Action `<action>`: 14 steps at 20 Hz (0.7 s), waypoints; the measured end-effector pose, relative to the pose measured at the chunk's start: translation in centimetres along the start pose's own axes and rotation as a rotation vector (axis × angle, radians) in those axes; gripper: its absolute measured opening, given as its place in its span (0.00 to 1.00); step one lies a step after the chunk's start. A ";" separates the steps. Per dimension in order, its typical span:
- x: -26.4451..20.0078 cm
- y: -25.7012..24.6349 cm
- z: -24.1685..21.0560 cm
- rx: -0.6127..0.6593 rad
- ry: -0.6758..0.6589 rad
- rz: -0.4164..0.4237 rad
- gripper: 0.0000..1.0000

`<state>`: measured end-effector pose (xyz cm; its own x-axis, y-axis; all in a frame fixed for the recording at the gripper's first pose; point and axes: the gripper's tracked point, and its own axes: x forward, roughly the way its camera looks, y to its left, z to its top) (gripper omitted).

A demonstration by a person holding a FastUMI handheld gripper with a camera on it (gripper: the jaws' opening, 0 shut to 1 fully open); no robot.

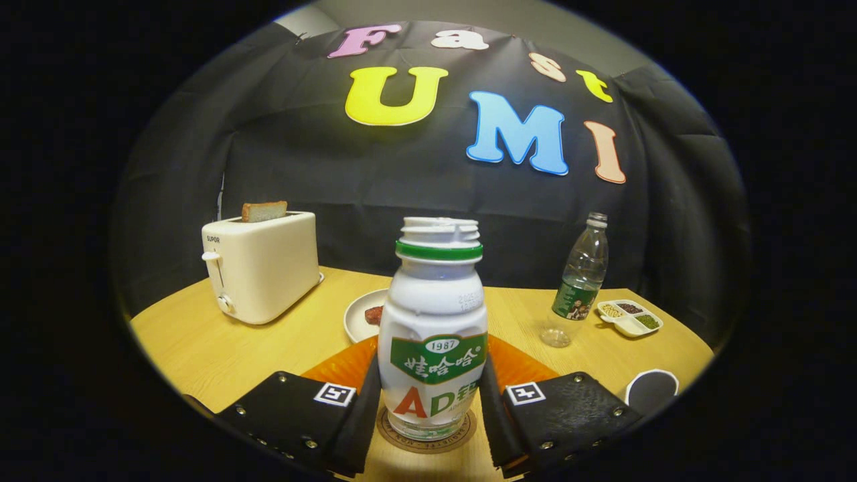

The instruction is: Take the bottle from table, then pour the juice into the cup, finally place the bottle on the coaster

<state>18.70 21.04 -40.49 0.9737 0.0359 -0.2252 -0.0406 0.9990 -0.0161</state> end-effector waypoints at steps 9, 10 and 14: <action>-0.8 -0.3 1.9 0.059 -0.073 0.015 0.96; -1.3 -0.4 2.6 0.047 -0.087 0.015 0.96; -3.2 -0.8 6.2 -0.002 -0.135 0.029 0.97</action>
<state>17.00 20.28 -33.75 0.9934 0.0674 -0.0927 -0.0689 0.9975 -0.0132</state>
